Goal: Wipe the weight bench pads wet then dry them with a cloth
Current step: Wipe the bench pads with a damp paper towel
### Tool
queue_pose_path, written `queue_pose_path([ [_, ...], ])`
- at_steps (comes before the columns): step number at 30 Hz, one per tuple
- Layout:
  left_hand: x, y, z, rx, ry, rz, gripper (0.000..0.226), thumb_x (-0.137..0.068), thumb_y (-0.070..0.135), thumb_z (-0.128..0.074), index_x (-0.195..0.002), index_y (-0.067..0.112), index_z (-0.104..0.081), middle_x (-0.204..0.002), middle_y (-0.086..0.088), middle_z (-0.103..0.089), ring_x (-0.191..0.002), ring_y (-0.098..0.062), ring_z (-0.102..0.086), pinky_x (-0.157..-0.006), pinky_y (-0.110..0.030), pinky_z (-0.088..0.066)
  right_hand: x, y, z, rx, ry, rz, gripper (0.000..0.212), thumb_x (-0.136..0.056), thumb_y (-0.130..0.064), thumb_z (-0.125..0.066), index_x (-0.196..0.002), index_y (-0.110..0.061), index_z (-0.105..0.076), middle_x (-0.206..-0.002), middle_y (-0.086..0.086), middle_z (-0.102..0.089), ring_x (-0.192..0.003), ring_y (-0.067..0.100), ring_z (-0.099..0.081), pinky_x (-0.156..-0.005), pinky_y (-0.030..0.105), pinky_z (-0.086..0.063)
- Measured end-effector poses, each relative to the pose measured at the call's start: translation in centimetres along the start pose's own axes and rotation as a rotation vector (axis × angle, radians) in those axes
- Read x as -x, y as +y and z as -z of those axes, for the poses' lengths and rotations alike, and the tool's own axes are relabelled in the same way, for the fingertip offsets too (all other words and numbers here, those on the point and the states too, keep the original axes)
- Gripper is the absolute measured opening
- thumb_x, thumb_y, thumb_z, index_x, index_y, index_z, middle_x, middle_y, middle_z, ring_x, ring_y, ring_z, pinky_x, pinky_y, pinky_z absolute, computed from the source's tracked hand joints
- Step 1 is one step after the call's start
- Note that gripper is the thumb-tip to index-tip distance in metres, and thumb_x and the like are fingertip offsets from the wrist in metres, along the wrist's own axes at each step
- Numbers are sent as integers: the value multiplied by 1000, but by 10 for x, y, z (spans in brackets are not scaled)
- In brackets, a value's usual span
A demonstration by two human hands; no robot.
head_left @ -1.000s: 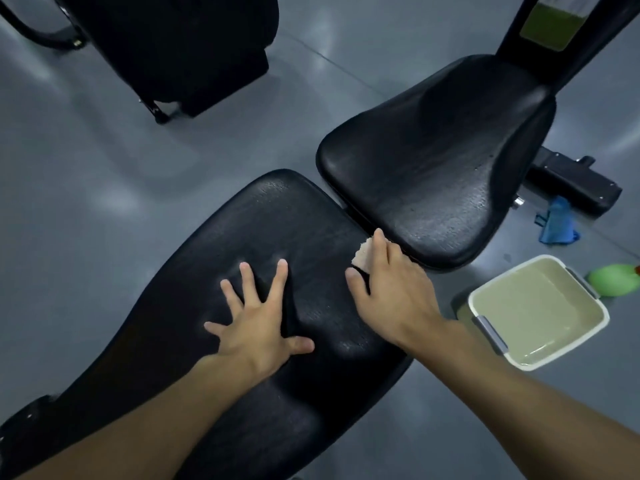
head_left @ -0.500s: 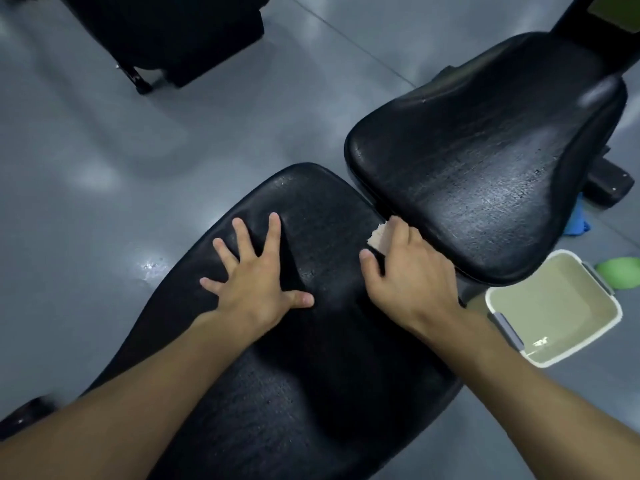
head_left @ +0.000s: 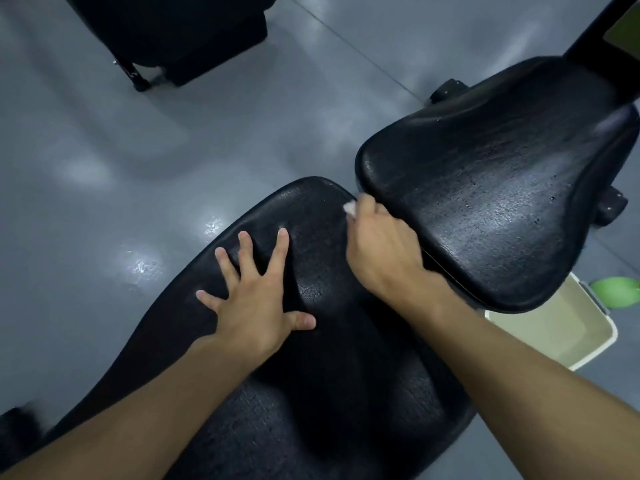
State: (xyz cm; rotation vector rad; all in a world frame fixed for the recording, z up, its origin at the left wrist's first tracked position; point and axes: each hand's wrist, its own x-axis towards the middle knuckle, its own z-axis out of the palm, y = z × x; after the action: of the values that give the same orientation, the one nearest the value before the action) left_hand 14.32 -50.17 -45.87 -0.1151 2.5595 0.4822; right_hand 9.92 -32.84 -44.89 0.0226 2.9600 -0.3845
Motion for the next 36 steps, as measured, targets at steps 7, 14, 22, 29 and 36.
queue_pose_path([
  [7, 3, 2, 1, -7, -21, 5, 131, -71, 50, -81, -139, 54, 31, -153, -1, 41, -139, -37, 38, -105, -80, -3, -1, -4, 1, -51, -1, 48, 60, -103, -40, -31, -148, -1, -24, -134, 17, -52, -113, 32, -58, -79, 39, -45],
  [14, 2, 2, 3, 18, -30, -13, 133, -66, 54, -83, -144, 50, 25, -154, -1, 39, -140, -38, 38, -105, -80, -2, -65, -59, 2, 202, -90, 289, 46, -104, -35, -24, -127, -6, -51, -128, 19, -55, -111, 39, -54, -88, 46, -42],
  [22, 9, -82, 18, 193, 99, 331, 125, -62, 75, -72, -152, 34, 4, -160, 2, -3, -150, -22, -3, -115, -66, -12, -79, -72, -14, 345, -38, 442, 46, -99, -33, -22, -112, -9, -59, -100, 12, -67, -93, 34, -58, -88, 44, -39],
  [29, 5, -84, 14, 201, 113, 349, 126, -58, 76, -73, -151, 34, 2, -158, 6, -11, -148, -16, -7, -114, -66, -13, -58, -115, -37, 386, -107, 642, 50, -93, -37, -16, -99, -17, -61, -98, 6, -65, -95, 30, -56, -100, 48, -35],
  [36, 28, -122, 7, 282, 111, 346, 121, -60, 79, -69, -150, 45, 4, -161, 3, -8, -149, -19, -10, -119, -57, -9, -78, -79, -24, 465, -27, 594, 40, -94, -44, -33, -88, -16, -61, -86, 13, -65, -81, 37, -58, -80, 49, -45],
])
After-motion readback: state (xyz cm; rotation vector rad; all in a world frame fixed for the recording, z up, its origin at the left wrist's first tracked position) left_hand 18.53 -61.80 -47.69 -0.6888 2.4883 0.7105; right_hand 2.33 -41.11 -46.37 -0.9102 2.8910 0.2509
